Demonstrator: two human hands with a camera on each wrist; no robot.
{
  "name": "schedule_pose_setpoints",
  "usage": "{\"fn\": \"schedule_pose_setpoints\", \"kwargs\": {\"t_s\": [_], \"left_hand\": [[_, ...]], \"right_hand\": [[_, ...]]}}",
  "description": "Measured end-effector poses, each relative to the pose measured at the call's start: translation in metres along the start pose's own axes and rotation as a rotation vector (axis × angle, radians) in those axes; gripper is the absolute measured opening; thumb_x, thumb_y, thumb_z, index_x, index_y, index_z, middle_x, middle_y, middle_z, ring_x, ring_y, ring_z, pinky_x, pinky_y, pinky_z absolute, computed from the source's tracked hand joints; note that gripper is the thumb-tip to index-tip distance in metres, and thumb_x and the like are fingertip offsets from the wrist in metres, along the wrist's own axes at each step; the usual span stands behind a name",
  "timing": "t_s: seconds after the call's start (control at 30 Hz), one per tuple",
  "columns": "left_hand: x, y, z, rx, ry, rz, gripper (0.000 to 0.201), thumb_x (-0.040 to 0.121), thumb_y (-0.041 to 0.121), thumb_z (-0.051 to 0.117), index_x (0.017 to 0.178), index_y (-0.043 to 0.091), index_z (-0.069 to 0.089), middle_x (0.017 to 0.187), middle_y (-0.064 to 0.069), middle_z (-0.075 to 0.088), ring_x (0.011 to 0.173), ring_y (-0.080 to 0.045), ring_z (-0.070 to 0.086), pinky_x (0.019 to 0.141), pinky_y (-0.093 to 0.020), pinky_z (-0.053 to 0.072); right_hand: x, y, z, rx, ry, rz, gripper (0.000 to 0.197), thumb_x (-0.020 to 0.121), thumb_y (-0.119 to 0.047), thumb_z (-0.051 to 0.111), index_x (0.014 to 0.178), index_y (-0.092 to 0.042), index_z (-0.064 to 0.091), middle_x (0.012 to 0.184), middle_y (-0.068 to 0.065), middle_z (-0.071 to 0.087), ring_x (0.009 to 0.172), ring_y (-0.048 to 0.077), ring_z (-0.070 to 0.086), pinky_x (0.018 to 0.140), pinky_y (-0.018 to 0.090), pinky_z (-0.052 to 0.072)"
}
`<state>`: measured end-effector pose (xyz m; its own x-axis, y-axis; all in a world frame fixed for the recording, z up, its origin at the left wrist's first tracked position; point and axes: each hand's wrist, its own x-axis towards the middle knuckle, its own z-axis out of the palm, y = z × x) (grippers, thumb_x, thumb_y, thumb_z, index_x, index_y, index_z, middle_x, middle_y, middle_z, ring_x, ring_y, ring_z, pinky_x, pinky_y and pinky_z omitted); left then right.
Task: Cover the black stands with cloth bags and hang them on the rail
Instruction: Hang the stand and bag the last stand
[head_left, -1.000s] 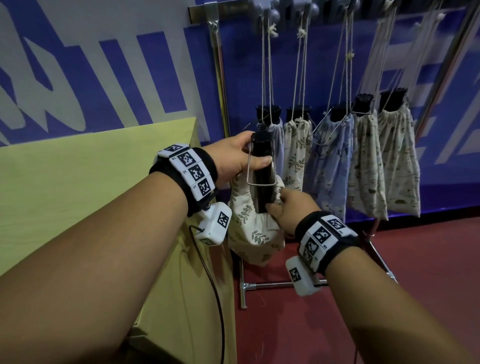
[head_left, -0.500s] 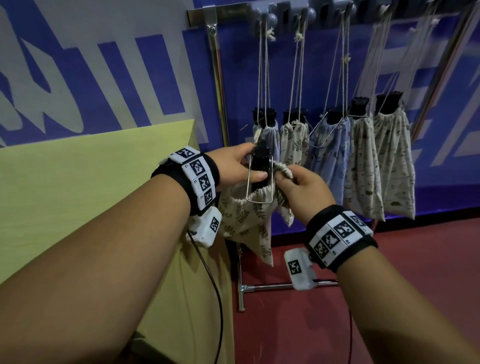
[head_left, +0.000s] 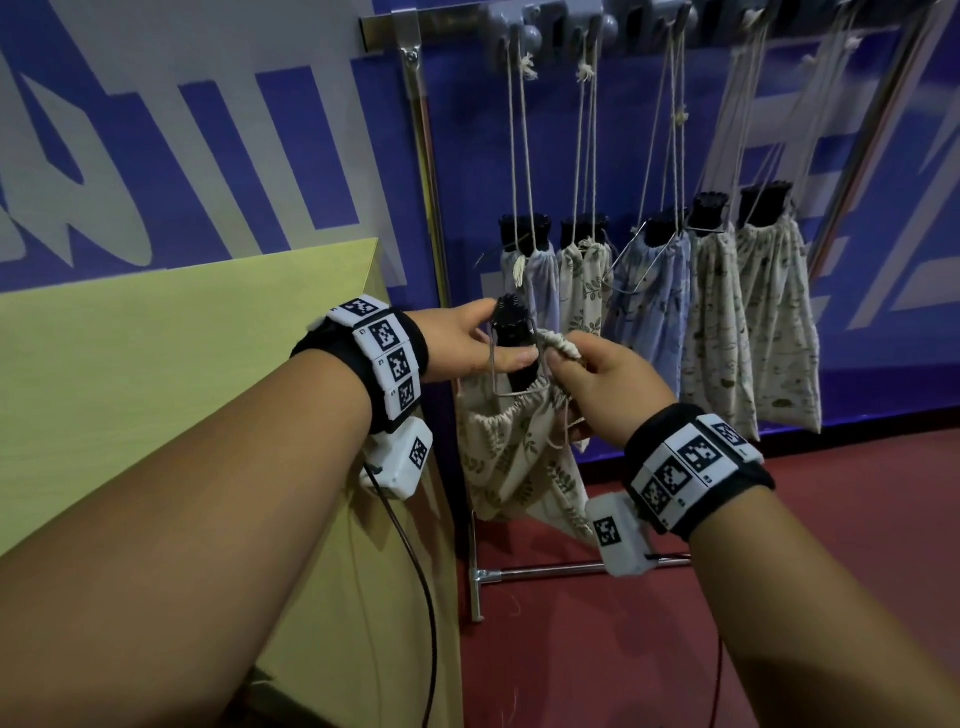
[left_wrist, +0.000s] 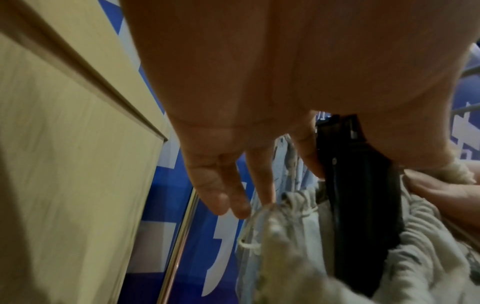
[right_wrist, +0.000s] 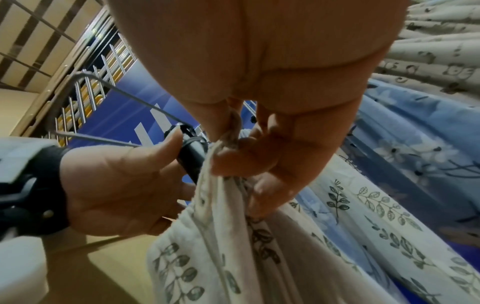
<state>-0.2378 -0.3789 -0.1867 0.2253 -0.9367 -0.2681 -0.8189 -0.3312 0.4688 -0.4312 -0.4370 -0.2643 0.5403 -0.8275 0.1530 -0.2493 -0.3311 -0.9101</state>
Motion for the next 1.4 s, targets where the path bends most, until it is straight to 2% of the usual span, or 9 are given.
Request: {"fn": "schedule_pose_setpoints", "kwargs": {"t_s": [0.17, 0.37, 0.47, 0.6, 0.8, 0.93, 1.13, 1.23, 1.4], "left_hand": [[0.001, 0.002, 0.002, 0.111, -0.069, -0.061, 0.099, 0.086, 0.027, 0.072, 0.160, 0.050, 0.010, 0.142, 0.000, 0.060, 0.123, -0.025, 0.060, 0.103, -0.038, 0.051], [0.006, -0.003, 0.012, 0.239, -0.095, -0.062, 0.102, 0.081, 0.016, 0.080, 0.157, 0.051, 0.022, 0.095, -0.008, 0.077, 0.072, -0.019, 0.070, 0.064, -0.031, 0.059], [0.001, 0.002, 0.012, 0.235, -0.028, -0.068, 0.044, 0.088, 0.017, 0.078, 0.119, 0.035, 0.054, 0.103, -0.009, 0.076, 0.089, -0.025, 0.075, 0.079, -0.040, 0.062], [0.000, 0.005, 0.013, 0.284, -0.009, -0.068, 0.029, 0.090, 0.027, 0.078, 0.096, 0.038, 0.051, 0.089, 0.003, 0.071, 0.079, -0.016, 0.071, 0.066, -0.027, 0.056], [-0.002, 0.007, 0.010, 0.355, 0.024, -0.122, 0.022, 0.100, 0.026, 0.063, 0.119, 0.016, 0.066, 0.097, -0.006, 0.069, 0.084, -0.025, 0.065, 0.085, -0.037, 0.059], [-0.001, 0.005, 0.006, 0.229, 0.072, -0.134, 0.026, 0.100, 0.020, 0.062, 0.123, 0.013, 0.071, 0.094, -0.001, 0.067, 0.072, -0.014, 0.059, 0.077, -0.034, 0.055], [0.001, -0.002, -0.002, -0.115, 0.274, -0.191, 0.006, 0.089, 0.020, 0.082, 0.094, 0.022, 0.079, 0.078, -0.001, 0.070, 0.063, -0.015, 0.064, 0.058, -0.027, 0.053], [0.003, -0.005, -0.004, -0.190, 0.348, -0.204, 0.008, 0.086, 0.020, 0.085, 0.089, 0.022, 0.078, 0.085, -0.001, 0.071, 0.071, -0.015, 0.065, 0.069, -0.029, 0.057], [0.004, -0.005, -0.009, -0.211, 0.380, -0.227, 0.016, 0.089, 0.021, 0.082, 0.105, 0.017, 0.080, 0.102, -0.002, 0.072, 0.085, -0.016, 0.065, 0.079, -0.030, 0.052]], "right_hand": [[0.000, 0.001, -0.002, 0.197, -0.065, 0.083, 0.019, 0.112, -0.023, 0.053, 0.099, -0.018, 0.065, 0.073, -0.002, 0.058, 0.058, 0.025, 0.075, 0.069, 0.056, 0.064], [0.002, 0.003, 0.005, 0.290, -0.097, 0.104, 0.023, 0.112, -0.018, 0.052, 0.092, -0.021, 0.063, 0.077, 0.001, 0.061, 0.066, 0.026, 0.074, 0.071, 0.051, 0.066], [0.005, 0.005, 0.005, 0.292, -0.072, 0.107, 0.019, 0.112, -0.017, 0.053, 0.098, -0.014, 0.065, 0.080, 0.004, 0.059, 0.063, 0.024, 0.073, 0.063, 0.042, 0.065], [0.011, 0.015, 0.001, 0.047, 0.005, 0.063, 0.023, 0.109, -0.023, 0.058, 0.088, -0.024, 0.068, 0.068, -0.004, 0.055, 0.053, 0.014, 0.060, 0.058, 0.034, 0.057], [0.015, 0.021, 0.002, -0.067, 0.036, 0.042, 0.017, 0.108, -0.027, 0.060, 0.094, -0.022, 0.070, 0.068, -0.003, 0.057, 0.059, 0.016, 0.052, 0.062, 0.033, 0.049], [0.016, 0.023, 0.000, -0.170, 0.027, 0.030, 0.020, 0.108, -0.030, 0.059, 0.096, -0.020, 0.071, 0.074, 0.000, 0.061, 0.062, 0.015, 0.052, 0.059, 0.028, 0.042], [0.016, 0.026, -0.011, -0.312, 0.003, 0.045, 0.027, 0.104, -0.030, 0.066, 0.077, -0.030, 0.067, 0.072, -0.006, 0.063, 0.067, 0.013, 0.057, 0.057, 0.026, 0.039], [0.016, 0.029, -0.015, -0.422, -0.004, 0.115, 0.015, 0.103, -0.029, 0.064, 0.093, -0.032, 0.075, 0.089, -0.010, 0.072, 0.070, 0.005, 0.062, 0.058, 0.019, 0.042], [0.015, 0.030, -0.014, -0.605, -0.190, 0.291, 0.041, 0.099, -0.046, 0.069, 0.086, -0.010, 0.084, 0.086, 0.014, 0.076, 0.074, 0.022, 0.065, 0.056, 0.026, 0.046]]}}
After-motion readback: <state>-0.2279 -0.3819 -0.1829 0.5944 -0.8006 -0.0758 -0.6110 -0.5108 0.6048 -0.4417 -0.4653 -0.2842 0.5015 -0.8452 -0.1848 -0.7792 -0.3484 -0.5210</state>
